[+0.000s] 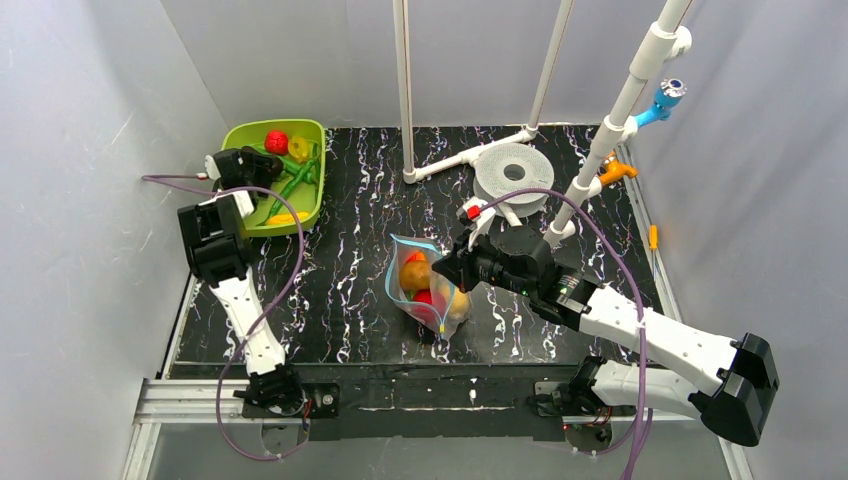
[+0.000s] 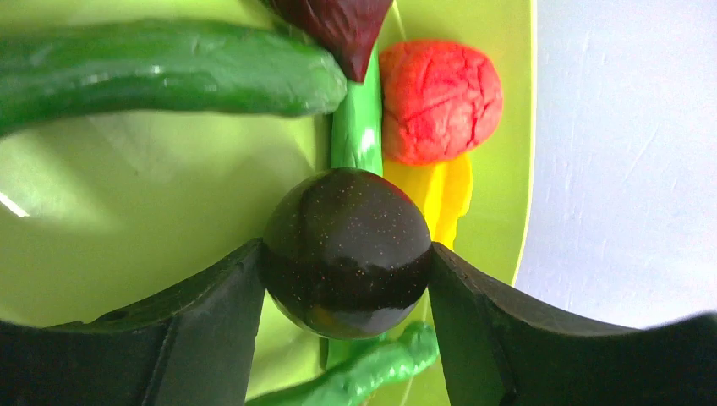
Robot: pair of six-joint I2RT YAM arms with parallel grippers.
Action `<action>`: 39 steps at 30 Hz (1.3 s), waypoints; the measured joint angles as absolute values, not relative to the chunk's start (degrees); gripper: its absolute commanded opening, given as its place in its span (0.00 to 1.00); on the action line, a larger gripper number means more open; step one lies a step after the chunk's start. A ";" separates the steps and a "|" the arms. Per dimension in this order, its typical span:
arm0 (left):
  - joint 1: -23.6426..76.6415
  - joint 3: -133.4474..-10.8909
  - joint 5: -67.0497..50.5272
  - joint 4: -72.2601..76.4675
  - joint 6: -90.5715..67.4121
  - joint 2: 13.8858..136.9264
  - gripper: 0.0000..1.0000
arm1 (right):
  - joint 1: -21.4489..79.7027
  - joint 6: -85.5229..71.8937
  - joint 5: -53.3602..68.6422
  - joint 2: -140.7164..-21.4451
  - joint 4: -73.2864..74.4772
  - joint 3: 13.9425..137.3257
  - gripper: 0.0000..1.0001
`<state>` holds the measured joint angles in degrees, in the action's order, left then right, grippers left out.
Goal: Place the food in the zip-top bag and seal the zipper
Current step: Pick up the fake fruit from the bin, then place the fake fruit in the zipper food storage bag.
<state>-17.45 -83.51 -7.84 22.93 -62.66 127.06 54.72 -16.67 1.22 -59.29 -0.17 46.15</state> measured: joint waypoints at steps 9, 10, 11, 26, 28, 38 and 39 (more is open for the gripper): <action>-17.45 -73.95 -15.53 19.07 -55.69 106.19 0.13 | 54.72 -16.67 1.23 -59.31 -0.13 46.17 0.01; -17.43 -71.89 -16.89 19.37 -55.12 101.92 0.12 | 54.71 -16.67 1.23 -59.33 -0.12 46.17 0.01; -17.39 -69.07 -18.24 19.90 -54.65 97.20 0.12 | 54.70 -16.69 1.23 -59.35 -0.12 46.17 0.01; 2.87 -57.49 -35.92 -0.39 -40.77 62.06 0.06 | 54.07 -17.76 1.69 -62.50 2.17 49.01 0.01; 7.43 -57.00 -38.53 -2.44 -39.73 58.97 0.06 | 54.02 -18.10 1.74 -62.91 2.88 49.53 0.01; 27.62 -56.77 -38.39 -6.96 -36.24 54.29 0.06 | 54.02 -20.86 2.73 -64.11 3.75 50.57 0.01; 29.71 -56.62 -37.79 -7.69 -35.68 54.07 0.06 | 54.02 -21.08 2.84 -64.19 3.77 50.57 0.01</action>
